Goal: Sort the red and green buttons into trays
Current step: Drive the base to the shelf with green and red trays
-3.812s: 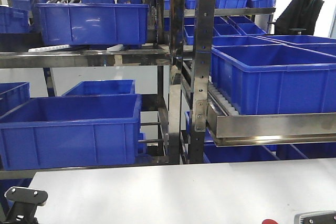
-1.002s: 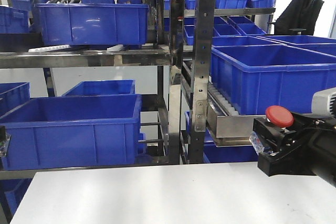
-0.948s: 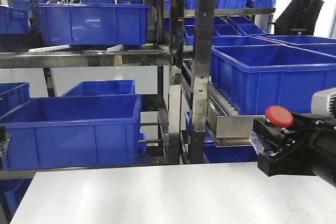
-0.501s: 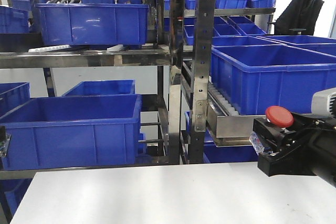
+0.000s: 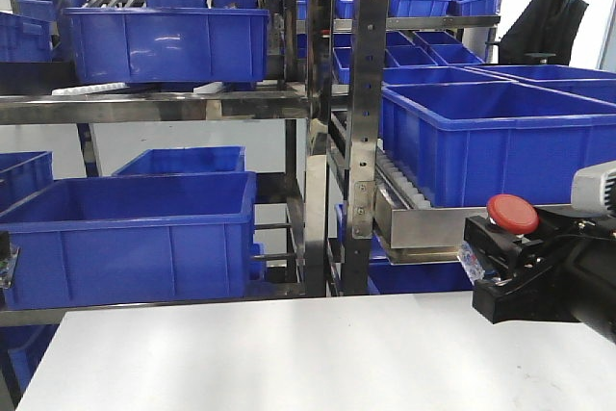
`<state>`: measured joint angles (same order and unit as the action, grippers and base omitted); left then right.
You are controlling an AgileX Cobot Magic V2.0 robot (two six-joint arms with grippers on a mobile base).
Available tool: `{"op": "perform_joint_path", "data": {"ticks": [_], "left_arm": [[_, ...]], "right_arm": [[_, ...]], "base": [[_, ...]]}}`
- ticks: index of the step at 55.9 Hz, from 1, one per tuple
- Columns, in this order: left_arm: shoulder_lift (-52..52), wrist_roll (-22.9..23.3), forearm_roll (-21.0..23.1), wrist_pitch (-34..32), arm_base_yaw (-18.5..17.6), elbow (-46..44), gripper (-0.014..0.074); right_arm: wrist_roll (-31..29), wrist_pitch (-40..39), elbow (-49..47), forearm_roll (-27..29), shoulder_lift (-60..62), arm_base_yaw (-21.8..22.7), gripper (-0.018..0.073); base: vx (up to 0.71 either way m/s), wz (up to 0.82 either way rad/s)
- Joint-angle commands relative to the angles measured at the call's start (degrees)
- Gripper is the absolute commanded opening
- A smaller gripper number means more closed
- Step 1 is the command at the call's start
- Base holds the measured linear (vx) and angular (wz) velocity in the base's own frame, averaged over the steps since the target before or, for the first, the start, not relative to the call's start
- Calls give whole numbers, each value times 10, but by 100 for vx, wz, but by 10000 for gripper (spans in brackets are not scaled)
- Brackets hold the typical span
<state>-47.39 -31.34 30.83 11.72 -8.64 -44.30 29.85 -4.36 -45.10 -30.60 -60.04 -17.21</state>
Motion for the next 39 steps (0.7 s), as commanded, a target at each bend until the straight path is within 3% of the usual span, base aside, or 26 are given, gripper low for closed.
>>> {"op": "perform_joint_path", "data": {"ticks": [1,20,39], "left_arm": [[3,2,6,-44,-3,-20,3],[3,2,6,-44,-3,-20,3],[3,2,6,-44,-3,-20,3]], "right_arm": [[1,-41,-22,1,11,1,-9],[1,-41,-22,1,11,1,-9],[1,-41,-22,1,11,1,-9]], "base": [[-7,-3],[-12,5],[-14,36]]}}
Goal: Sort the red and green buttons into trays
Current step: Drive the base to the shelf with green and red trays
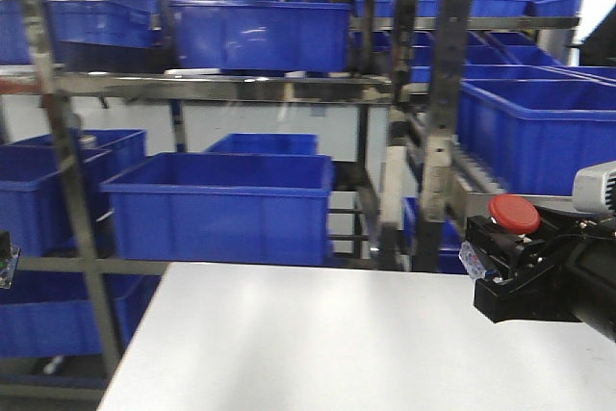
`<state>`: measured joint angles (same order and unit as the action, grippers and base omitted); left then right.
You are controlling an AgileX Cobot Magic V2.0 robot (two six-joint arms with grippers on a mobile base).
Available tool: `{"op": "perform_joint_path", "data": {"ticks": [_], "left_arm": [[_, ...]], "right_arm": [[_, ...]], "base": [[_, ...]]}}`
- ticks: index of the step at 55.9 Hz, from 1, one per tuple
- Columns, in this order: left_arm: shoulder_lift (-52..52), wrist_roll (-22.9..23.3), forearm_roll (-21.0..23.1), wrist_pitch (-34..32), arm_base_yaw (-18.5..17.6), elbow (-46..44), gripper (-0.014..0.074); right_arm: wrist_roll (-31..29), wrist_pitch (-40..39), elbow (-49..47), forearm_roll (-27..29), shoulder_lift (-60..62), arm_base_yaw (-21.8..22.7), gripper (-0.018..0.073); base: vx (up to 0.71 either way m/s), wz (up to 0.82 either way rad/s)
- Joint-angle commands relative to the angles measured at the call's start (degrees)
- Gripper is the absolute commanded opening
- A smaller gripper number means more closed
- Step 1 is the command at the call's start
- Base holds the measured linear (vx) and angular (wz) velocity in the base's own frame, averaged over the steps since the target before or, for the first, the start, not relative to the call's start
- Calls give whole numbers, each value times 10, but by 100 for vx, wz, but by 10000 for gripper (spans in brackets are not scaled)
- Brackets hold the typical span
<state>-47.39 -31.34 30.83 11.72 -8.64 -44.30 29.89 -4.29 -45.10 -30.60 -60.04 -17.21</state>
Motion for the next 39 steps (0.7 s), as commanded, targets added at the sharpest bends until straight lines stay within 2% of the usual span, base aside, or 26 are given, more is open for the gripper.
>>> {"op": "perform_joint_path", "data": {"ticks": [1,39], "left_arm": [[3,2,6,-44,-3,-20,3],[3,2,6,-44,-3,-20,3]], "right_arm": [[1,-42,-22,1,11,1,-9],[1,-42,-21,1,11,1,-9]], "base": [[-12,49],[-8,51]]}}
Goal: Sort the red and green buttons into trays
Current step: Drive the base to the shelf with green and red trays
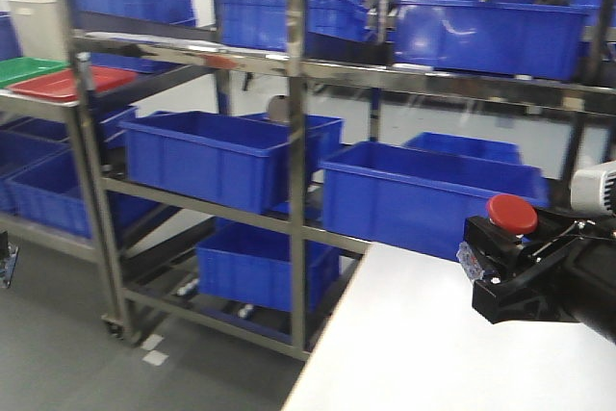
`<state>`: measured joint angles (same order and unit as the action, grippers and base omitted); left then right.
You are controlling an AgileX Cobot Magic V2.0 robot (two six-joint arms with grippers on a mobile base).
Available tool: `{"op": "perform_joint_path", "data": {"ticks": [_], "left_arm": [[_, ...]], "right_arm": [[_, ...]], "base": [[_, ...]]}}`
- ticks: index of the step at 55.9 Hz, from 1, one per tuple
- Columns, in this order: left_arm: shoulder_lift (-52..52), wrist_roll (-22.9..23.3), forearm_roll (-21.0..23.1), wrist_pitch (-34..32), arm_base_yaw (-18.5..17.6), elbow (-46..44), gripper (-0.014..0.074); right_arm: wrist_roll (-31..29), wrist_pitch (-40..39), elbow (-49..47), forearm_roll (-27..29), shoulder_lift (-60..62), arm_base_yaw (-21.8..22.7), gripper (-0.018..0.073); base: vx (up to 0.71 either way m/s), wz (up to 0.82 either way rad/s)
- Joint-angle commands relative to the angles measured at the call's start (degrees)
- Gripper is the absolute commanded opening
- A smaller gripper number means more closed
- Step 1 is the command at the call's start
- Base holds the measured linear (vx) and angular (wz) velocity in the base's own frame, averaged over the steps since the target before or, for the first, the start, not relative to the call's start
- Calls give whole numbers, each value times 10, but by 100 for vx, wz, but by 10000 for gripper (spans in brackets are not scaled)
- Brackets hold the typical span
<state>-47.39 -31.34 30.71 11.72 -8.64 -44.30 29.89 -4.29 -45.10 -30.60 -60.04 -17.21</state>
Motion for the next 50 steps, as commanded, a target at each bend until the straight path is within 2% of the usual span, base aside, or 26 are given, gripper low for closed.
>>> {"op": "perform_joint_path", "data": {"ticks": [1,29,50], "left_arm": [[3,2,7,-44,-3,-20,3],[3,2,7,-44,-3,-20,3],[3,2,7,-44,-3,-20,3]], "right_arm": [[1,-42,-21,1,11,1,-9],[1,-41,-21,1,11,1,-9],[1,-41,-21,1,11,1,-9]], "base": [[0,50],[4,51],[12,66]]}}
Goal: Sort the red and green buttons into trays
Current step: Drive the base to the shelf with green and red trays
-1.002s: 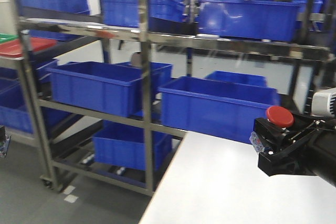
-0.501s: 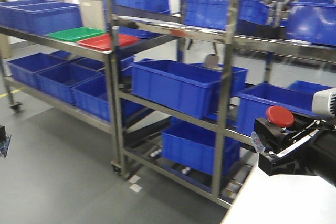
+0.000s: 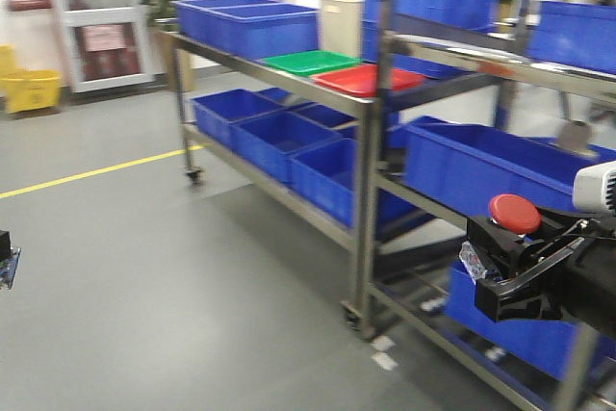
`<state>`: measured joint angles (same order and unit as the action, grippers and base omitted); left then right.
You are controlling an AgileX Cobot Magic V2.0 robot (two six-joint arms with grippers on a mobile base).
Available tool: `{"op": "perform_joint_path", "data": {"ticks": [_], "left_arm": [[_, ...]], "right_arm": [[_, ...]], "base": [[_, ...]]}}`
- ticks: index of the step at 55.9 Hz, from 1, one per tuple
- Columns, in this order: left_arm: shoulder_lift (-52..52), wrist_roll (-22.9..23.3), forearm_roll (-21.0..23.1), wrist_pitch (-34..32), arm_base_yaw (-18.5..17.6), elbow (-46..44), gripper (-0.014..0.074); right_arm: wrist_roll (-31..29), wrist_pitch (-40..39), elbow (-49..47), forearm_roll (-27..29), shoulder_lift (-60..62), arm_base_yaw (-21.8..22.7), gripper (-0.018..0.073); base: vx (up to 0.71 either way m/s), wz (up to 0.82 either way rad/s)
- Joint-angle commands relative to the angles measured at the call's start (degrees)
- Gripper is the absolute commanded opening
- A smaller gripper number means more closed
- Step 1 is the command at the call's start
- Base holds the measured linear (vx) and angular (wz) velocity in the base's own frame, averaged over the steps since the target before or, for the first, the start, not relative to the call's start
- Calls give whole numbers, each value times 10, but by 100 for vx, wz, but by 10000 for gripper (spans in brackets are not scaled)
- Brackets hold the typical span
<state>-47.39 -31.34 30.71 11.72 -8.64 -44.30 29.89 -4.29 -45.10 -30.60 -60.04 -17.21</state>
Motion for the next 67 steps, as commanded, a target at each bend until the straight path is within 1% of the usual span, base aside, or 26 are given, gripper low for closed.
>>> {"op": "perform_joint_path", "data": {"ticks": [1,21,36,50,67], "left_arm": [[3,2,7,-44,-3,-20,3],[3,2,7,-44,-3,-20,3],[3,2,7,-44,-3,-20,3],[3,2,7,-41,-3,-20,3],[3,2,7,-41,-3,-20,3]], "right_arm": [[1,-41,-21,1,11,1,-9],[1,-38,-21,1,11,1,-9],[1,-37,-21,1,11,1,-9],[1,-37,-21,1,11,1,-9],[1,-37,-21,1,11,1,-9]], "base": [[16,74],[19,73],[24,55],[29,31],[36,7]]}}
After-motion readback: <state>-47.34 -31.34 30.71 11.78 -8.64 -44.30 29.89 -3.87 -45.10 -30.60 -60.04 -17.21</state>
